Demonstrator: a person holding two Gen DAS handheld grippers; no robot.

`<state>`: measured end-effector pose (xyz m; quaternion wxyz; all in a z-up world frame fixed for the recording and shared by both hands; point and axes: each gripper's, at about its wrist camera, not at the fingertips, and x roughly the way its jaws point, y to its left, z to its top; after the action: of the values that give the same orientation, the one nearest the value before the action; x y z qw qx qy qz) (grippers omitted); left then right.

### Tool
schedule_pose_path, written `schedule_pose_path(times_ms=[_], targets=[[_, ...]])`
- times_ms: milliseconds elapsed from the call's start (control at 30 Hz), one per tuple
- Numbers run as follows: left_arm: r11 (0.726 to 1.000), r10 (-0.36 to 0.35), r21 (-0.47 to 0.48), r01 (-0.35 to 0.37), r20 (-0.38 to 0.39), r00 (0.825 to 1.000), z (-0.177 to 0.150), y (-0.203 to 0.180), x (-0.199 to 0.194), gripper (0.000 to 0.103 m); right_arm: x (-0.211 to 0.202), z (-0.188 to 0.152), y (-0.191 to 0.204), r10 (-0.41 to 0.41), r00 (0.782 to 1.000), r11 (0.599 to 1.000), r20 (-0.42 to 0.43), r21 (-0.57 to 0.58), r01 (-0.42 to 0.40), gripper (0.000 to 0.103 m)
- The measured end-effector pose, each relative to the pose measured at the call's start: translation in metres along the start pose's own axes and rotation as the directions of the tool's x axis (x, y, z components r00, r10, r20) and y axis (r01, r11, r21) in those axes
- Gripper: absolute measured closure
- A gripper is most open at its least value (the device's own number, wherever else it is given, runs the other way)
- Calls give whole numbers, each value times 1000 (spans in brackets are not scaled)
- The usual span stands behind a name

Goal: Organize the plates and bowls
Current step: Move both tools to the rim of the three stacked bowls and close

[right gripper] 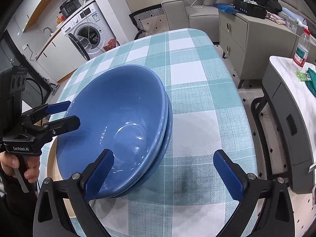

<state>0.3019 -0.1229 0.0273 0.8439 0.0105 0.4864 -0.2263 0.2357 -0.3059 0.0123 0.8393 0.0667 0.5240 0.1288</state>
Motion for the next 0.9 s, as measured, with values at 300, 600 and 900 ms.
schedule_pose_path(times_ms=[300,600,900], targets=[[1000,-18,14,18,1,1000,0,-4,3,8,7,1,1,16,1000,1000,-17,13,-16,1],[998,-40,44,41,-8,999,-1,-12,4,20,7,-1,4,55,998,998,-27,16,-55,13],[996,-58,60,60,-38,998,-4,-18,6,51,4,-2,6,69,997,998,-24,14,-69,26]])
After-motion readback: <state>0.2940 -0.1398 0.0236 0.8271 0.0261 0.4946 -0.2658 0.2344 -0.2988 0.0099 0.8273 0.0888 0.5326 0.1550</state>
